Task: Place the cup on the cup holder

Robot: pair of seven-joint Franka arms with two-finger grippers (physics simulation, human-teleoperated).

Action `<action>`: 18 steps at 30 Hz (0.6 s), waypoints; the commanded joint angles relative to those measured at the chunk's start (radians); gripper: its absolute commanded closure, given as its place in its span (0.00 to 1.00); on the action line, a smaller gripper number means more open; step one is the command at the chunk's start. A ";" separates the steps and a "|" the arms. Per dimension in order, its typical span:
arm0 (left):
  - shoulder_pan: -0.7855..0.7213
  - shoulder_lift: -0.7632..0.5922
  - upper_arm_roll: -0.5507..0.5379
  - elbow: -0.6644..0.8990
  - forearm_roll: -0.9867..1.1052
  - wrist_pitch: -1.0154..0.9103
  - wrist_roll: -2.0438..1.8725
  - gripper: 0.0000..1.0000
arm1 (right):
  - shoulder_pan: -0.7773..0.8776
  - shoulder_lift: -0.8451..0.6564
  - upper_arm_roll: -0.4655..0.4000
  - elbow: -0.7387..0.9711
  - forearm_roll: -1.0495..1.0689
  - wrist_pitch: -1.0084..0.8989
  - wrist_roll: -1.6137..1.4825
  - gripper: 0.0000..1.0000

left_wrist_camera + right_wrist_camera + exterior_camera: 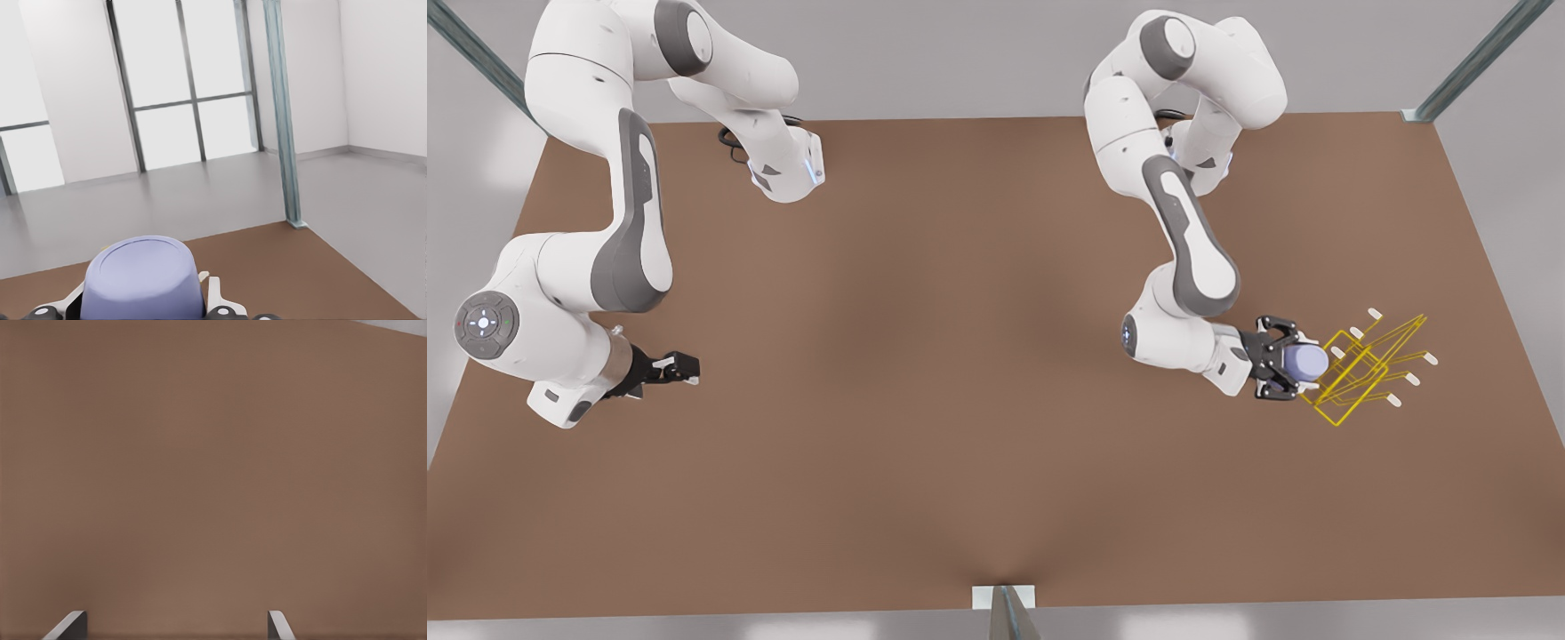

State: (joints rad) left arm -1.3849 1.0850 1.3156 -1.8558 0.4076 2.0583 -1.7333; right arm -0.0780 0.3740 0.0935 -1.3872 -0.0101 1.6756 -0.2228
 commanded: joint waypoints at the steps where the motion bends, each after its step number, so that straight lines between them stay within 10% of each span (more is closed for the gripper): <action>1: 0.003 0.001 -0.007 -0.002 0.000 0.056 -0.210 0.22 | 0.000 -0.001 0.000 0.000 0.001 0.000 -0.001 0.00; 18: 0.050 0.024 -0.044 -0.190 0.039 0.131 -0.207 0.22 | 0.000 0.002 -0.001 0.002 0.001 0.007 -0.004 0.00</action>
State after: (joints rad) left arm -1.3348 1.1083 1.2708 -2.0417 0.4426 2.1766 -1.8626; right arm -0.0783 0.3768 0.0921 -1.3857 -0.0103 1.6825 -0.2238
